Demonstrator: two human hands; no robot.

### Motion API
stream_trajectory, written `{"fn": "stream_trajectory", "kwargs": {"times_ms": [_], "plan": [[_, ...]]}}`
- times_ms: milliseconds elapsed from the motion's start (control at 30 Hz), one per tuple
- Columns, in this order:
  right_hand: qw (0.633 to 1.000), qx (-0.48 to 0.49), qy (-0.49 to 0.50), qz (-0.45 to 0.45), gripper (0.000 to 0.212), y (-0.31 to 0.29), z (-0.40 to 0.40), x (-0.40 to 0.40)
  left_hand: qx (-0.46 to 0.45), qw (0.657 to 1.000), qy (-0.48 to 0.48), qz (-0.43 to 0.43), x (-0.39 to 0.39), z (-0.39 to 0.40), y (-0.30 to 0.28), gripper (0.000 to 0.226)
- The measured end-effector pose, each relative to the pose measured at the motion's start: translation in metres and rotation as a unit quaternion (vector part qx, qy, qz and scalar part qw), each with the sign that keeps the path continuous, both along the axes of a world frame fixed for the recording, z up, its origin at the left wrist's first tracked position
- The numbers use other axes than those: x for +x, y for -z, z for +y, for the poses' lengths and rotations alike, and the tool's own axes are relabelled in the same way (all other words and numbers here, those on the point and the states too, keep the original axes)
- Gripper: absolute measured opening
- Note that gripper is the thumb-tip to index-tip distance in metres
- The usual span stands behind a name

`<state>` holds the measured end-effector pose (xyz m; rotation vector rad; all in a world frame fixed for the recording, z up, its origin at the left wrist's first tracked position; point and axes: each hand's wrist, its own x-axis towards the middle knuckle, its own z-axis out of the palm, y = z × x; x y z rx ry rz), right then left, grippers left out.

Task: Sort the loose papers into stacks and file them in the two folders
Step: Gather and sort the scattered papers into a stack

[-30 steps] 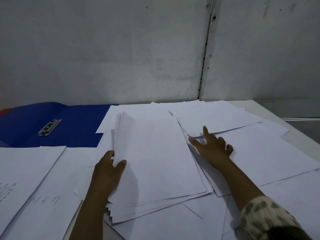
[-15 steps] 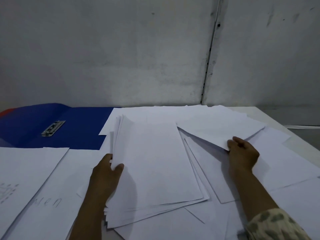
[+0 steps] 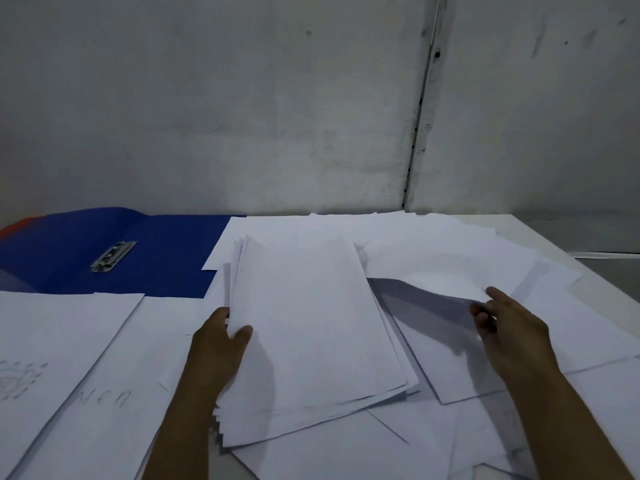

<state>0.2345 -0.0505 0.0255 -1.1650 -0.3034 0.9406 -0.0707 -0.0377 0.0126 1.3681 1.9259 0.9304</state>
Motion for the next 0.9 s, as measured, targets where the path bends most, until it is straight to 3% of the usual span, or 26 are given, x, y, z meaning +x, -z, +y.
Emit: {"fn": "stream_trajectory", "kwargs": {"times_ms": [100,267,433,667,767,900], "plan": [[0.998,0.013,0.040,0.043,0.037,0.001,-0.004,0.002,-0.003,1.000,-0.003,-0.011,-0.002,-0.001,0.000,0.044],[0.997,0.022,0.026,0.071,0.036,0.002,-0.003,-0.003,-0.003,1.000,-0.008,-0.005,-0.006,-0.001,0.000,0.046],[0.996,-0.016,-0.086,0.008,0.036,0.002,0.000,-0.008,0.001,1.000,0.010,-0.007,-0.004,-0.001,-0.001,0.045],[0.938,-0.089,-0.267,-0.201,0.045,-0.005,-0.006,-0.023,0.010,0.999,0.015,-0.039,-0.006,0.000,0.002,0.041],[0.909,-0.101,-0.271,-0.300,0.058,-0.002,-0.005,-0.032,-0.002,0.998,0.016,-0.062,-0.006,-0.001,0.004,0.041],[0.846,-0.117,-0.266,-0.448,0.053,0.007,0.000,-0.042,-0.014,0.998,0.008,-0.058,-0.001,-0.001,0.003,0.050]]}}
